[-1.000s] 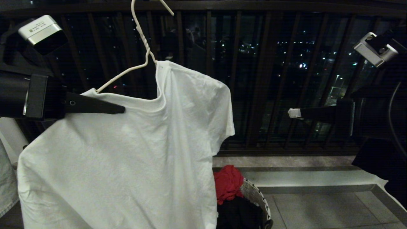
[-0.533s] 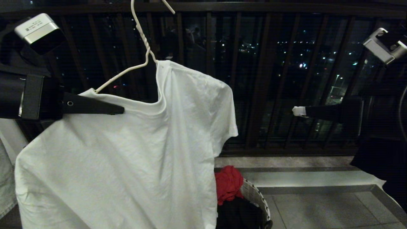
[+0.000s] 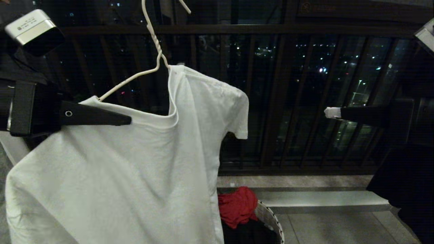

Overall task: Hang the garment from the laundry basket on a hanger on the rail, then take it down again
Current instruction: Hang the clothes rack on the clothesline

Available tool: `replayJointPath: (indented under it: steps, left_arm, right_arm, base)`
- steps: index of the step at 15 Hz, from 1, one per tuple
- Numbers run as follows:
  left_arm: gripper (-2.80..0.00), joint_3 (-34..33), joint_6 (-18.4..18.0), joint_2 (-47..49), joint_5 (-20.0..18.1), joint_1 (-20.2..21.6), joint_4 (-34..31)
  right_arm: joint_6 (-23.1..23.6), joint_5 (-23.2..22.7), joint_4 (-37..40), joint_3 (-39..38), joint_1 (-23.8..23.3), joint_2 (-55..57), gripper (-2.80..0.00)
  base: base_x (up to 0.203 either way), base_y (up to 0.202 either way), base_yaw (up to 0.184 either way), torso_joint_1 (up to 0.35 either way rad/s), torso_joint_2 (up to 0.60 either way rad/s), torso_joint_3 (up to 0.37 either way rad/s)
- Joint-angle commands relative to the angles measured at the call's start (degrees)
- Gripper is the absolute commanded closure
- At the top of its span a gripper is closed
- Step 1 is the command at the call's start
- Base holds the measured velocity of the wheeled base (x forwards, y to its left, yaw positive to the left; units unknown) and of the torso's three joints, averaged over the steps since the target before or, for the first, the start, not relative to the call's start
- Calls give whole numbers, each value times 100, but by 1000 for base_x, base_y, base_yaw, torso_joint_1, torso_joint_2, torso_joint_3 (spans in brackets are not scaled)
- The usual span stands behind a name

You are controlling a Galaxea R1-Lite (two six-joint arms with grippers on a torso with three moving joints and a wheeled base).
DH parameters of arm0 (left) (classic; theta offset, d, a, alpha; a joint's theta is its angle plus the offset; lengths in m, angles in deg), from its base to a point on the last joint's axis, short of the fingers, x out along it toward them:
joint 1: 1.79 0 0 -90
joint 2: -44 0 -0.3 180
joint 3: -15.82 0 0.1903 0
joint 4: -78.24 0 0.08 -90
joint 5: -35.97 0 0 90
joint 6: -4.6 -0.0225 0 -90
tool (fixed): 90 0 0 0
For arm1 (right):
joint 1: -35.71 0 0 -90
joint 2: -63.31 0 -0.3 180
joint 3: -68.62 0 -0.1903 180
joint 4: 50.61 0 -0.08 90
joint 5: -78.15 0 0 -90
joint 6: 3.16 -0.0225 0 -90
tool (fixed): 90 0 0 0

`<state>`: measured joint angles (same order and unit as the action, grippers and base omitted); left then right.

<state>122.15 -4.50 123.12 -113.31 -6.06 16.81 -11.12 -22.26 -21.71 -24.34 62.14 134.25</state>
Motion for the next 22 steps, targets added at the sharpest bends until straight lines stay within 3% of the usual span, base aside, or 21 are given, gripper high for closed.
replayJointPath:
  steps: [1, 5, 8, 14, 22]
  left_arm:
    - [0, -26, -4, -82, -31, -34, -17]
    - [0, -121, -52, -93, -31, -101, 8]
    - [0, -469, -4, -190, -209, -146, 571]
    - [0, -509, 500, -573, -208, -578, 615]
    - [0, -580, 682, -1022, -171, -813, 615]
  right_arm:
    - [-4, -8, 0, 5, -6, -37, 0]
    - [-4, -5, -3, 5, -6, -31, 0]
    - [-4, -5, 0, 5, -6, -29, 0]
    - [-4, -5, 0, 23, -6, -37, 0]
    - [-4, -5, 0, 23, -6, -46, 0]
  base:
    - [0, 0, 0, 158, -436, -318]
    - [0, 0, 0, 156, -468, -316]
    - [0, 0, 0, 180, -476, -303]
    - [0, 0, 0, 198, -501, -301]
    - [0, 0, 0, 240, -551, -314]
